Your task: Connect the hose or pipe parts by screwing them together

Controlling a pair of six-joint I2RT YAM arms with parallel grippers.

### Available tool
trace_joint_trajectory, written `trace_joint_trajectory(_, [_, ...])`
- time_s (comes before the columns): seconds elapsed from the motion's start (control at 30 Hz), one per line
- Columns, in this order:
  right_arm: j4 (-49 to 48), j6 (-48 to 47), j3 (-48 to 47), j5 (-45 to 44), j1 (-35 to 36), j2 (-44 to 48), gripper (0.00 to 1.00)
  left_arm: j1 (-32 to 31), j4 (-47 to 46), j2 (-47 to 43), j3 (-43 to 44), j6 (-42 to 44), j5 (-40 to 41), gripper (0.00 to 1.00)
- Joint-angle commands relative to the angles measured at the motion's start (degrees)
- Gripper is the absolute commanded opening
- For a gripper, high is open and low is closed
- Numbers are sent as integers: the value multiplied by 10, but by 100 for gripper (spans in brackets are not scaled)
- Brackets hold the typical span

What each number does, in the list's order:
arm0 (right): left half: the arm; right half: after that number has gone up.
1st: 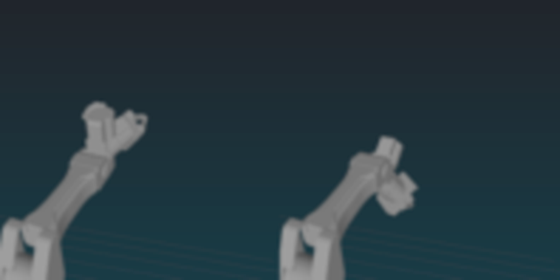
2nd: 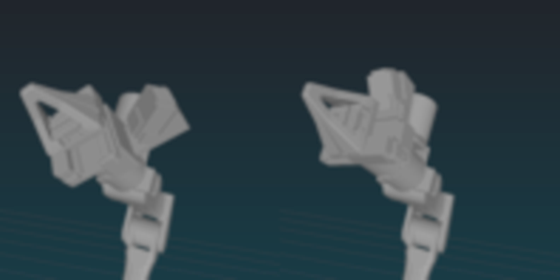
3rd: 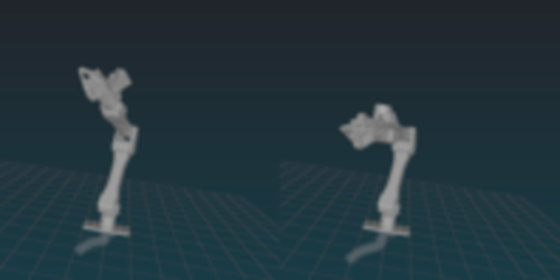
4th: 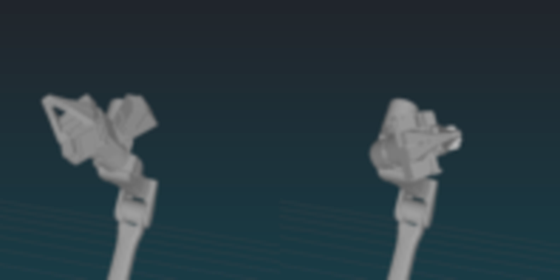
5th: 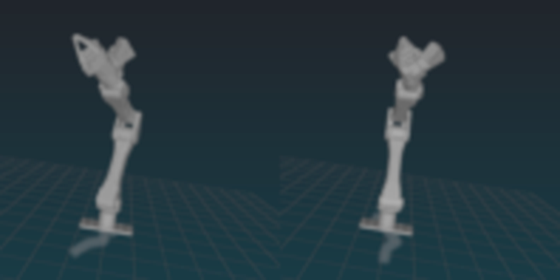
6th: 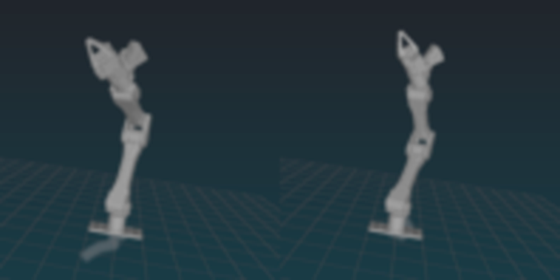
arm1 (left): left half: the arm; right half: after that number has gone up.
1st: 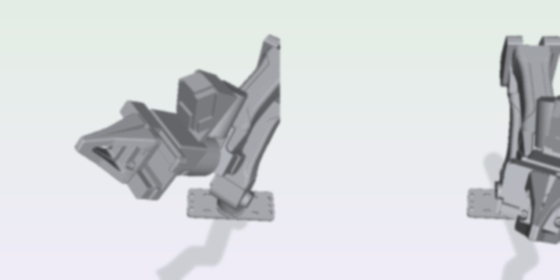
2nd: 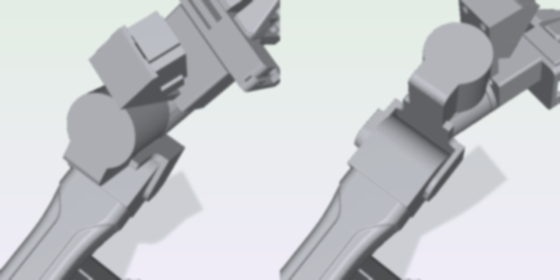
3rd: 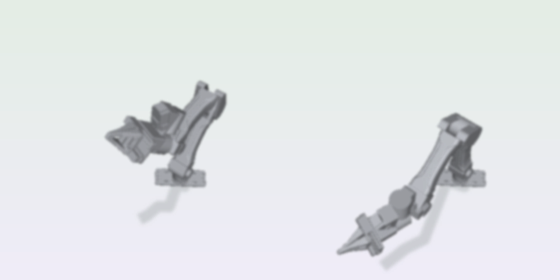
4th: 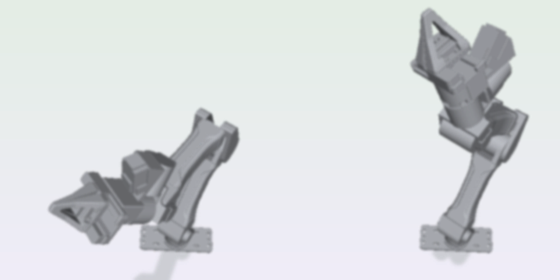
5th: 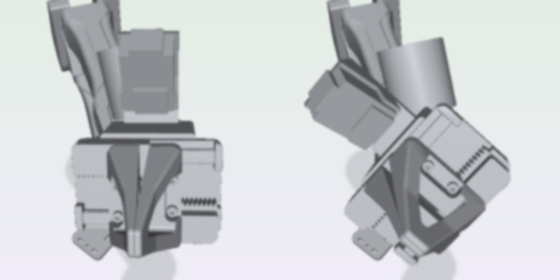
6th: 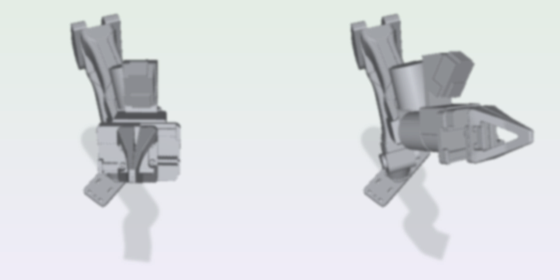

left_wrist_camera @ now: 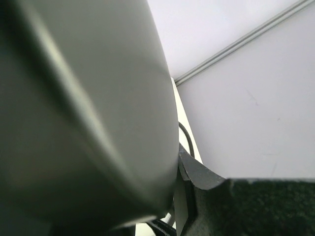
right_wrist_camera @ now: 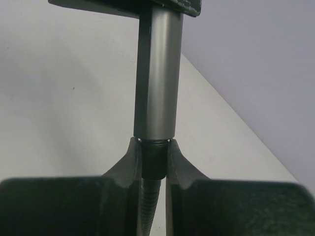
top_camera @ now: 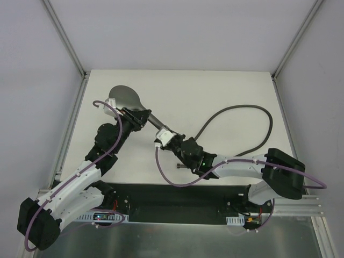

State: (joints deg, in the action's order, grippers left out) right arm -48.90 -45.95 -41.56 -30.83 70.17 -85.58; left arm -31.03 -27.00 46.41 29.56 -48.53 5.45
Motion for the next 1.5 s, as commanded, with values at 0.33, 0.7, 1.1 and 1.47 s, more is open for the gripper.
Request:
trace_joint_trajectory(0.33, [17,329,45,539,-187,99,1,0,-500,107,-93,186,-251,0])
trace_joint_trajectory(0.7, [-266,600,76,847,-344,-6,1,1,-616,220,-65,225,-347,0])
trace_joint_trajectory(1.1, [-203,548,130,769,-361,31,66,1,-504,212,-43,270,-233,0])
trace_joint_trajectory(1.47, [228,441,141,457,-347,301,96,4,-322,141,-11,230,-105,0])
